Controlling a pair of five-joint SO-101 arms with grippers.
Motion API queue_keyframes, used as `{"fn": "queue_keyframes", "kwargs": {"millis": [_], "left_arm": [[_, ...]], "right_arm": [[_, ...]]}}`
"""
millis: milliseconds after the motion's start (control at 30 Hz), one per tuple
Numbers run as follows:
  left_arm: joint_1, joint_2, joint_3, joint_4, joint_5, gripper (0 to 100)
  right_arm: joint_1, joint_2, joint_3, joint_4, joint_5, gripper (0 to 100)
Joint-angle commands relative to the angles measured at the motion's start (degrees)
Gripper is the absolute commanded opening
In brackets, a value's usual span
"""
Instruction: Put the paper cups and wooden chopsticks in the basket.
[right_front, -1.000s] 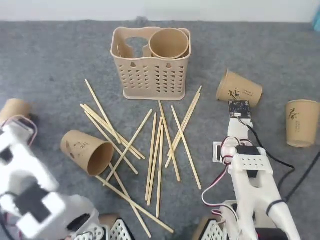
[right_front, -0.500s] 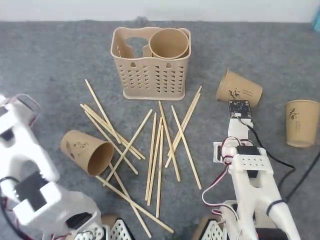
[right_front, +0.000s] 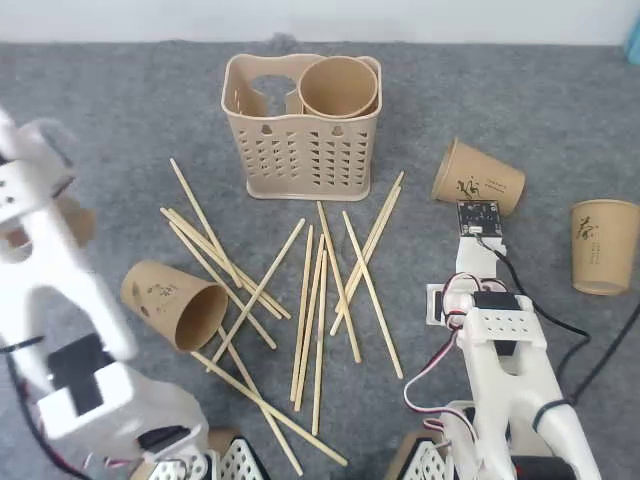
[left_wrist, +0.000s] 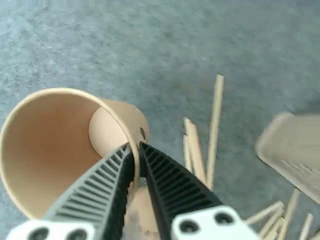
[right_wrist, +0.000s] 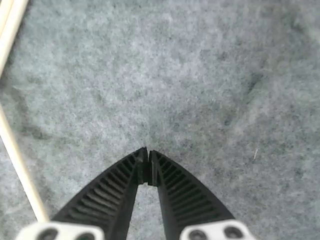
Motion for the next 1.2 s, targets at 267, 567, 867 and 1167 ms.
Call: {"fn": "queue_keyframes", "kwargs": {"millis": [267, 567, 867, 1167], "left_arm": [[27.69, -1.76, -33.1, 6.33, 0.79, 1], [46.07, -0.53, -37.67, -7.3, 7.91, 1], [49.41, 12.4, -33.27, -22.24, 7.82, 1], [51.25, 18.11, -37.14, -19.96, 4.92, 1]], "right_arm": [[0.57, -1.63, -0.26, -0.22, 0.79, 0.8], [0.57, -1.63, -0.18, -0.22, 0.79, 0.8], [0.57, -1.63, -0.18, -0.22, 0.97, 0.8], [-1.54, -1.89, 1.41, -2.42, 4.13, 0.8]]}}
